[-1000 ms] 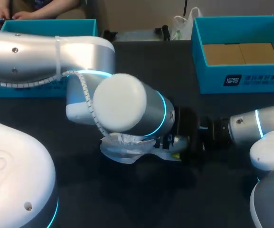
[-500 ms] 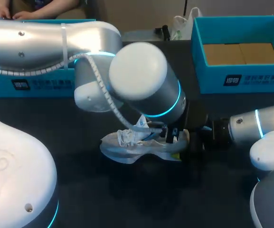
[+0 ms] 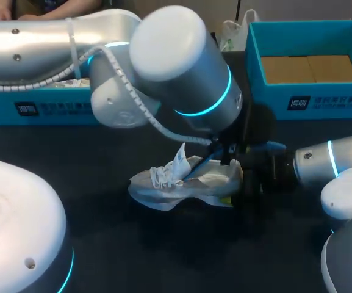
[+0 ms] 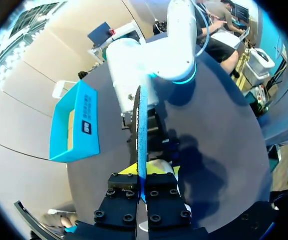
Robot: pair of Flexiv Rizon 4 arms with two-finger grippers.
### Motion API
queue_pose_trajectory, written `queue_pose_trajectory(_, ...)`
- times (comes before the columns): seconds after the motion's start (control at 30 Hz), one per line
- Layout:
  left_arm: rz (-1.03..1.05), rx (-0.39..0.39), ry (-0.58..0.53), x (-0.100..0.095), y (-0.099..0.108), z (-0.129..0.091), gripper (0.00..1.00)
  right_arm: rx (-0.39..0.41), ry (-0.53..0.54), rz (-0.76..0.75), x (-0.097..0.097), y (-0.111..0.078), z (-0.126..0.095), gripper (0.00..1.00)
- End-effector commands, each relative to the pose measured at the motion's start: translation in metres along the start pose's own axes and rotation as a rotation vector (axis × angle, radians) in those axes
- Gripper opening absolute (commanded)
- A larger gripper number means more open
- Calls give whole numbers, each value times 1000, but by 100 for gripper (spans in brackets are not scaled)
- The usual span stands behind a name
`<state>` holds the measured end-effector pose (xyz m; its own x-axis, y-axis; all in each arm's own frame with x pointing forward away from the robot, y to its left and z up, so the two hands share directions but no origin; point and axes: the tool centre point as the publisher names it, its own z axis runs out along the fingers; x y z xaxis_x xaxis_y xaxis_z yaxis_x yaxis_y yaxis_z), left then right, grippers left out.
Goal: Take the shoe out of the shoebox, open the shoe tongue, remove and reinsert the insole, then place the shoe into the shoebox
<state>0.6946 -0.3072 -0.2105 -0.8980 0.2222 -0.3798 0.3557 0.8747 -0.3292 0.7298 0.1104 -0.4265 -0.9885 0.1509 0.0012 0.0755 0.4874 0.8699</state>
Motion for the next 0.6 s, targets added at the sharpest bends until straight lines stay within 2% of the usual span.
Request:
queue_pose_trajectory(0.03,-15,48,-12,-2,2,-13,0,2,-1,1,2,0,1,0)
queue_pose_trajectory(0.3,-40,116,6,-15,-16,-25,0,2,-1,1,2,0,1,0)
queue_pose_trajectory(0.47,-88,189,11,-25,-33,-36,0,2,-1,1,2,0,1,0)
queue_pose_trajectory(0.6,-121,233,24,-30,-40,-40,0,2,-1,1,2,0,1,0)
